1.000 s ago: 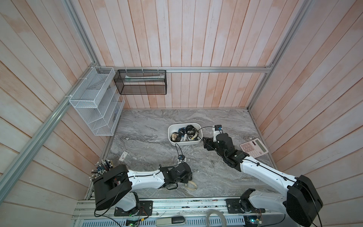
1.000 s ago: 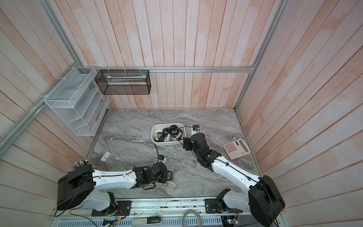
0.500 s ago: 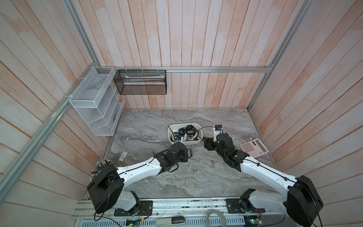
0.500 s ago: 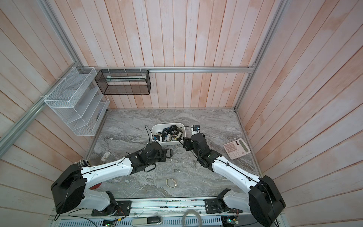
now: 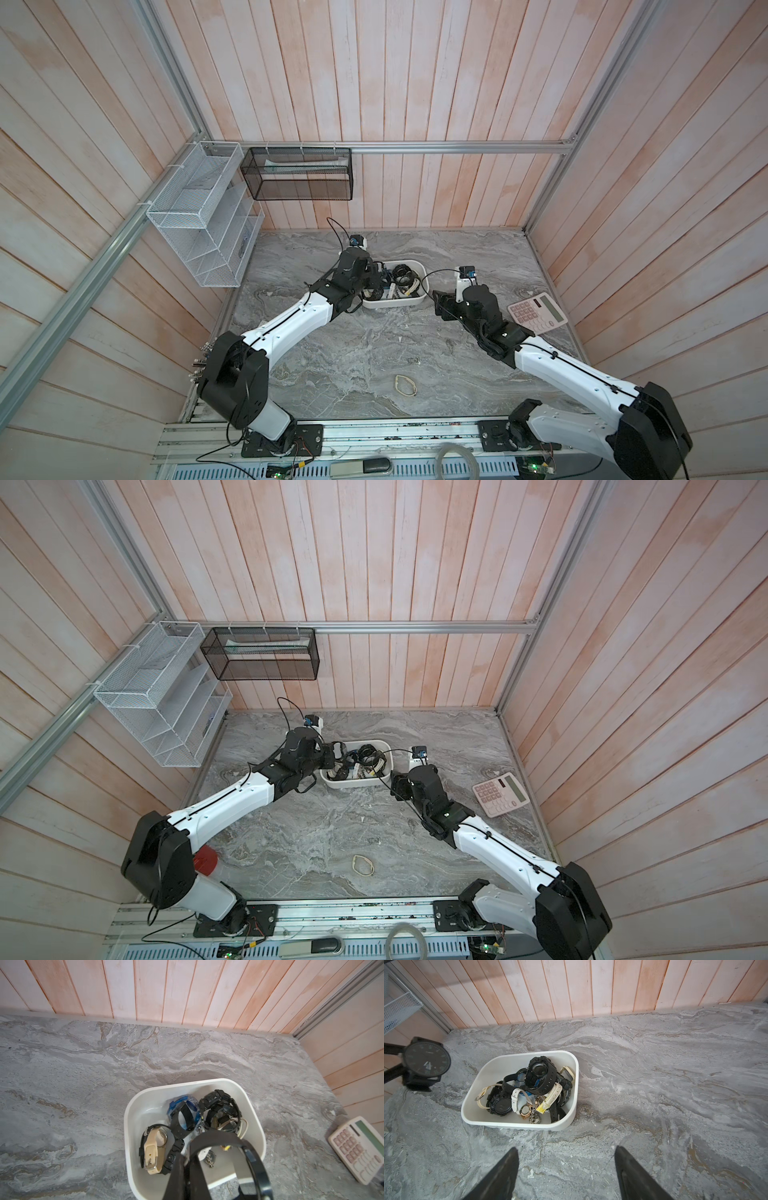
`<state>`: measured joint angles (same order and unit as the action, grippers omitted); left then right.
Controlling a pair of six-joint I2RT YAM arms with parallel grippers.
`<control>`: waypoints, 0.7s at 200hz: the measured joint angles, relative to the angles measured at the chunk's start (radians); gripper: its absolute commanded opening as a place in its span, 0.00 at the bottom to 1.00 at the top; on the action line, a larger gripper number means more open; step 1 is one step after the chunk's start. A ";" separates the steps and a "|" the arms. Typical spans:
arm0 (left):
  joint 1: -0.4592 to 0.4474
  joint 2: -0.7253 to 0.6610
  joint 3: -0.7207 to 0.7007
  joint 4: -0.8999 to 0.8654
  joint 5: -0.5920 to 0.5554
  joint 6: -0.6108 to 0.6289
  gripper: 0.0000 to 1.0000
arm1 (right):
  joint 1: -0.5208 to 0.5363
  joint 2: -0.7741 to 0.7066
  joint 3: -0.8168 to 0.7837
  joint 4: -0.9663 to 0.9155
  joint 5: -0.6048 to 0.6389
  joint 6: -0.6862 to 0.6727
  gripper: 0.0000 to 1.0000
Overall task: Put the watch into the storage box
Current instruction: Place the watch in the storage box.
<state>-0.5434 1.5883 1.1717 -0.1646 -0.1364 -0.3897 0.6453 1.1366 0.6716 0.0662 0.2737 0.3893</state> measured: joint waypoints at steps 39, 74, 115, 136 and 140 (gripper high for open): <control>0.054 0.153 0.109 -0.024 0.007 0.045 0.00 | -0.001 -0.002 -0.001 -0.013 0.000 0.000 0.75; 0.095 0.275 0.207 -0.033 0.029 0.066 0.00 | -0.002 -0.011 -0.005 -0.015 -0.001 0.000 0.75; 0.123 0.380 0.296 -0.060 0.032 0.083 0.00 | -0.013 -0.011 -0.005 -0.016 0.000 -0.008 0.75; 0.124 0.402 0.303 -0.080 0.032 0.084 0.00 | -0.019 -0.011 -0.005 -0.016 -0.001 -0.014 0.75; 0.124 0.407 0.305 -0.084 0.032 0.084 0.00 | -0.021 -0.011 -0.005 -0.016 -0.001 -0.016 0.75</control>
<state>-0.4198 1.9953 1.4769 -0.2489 -0.1047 -0.3061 0.6247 1.1252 0.6670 0.0505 0.2729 0.3737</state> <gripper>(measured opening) 0.048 0.748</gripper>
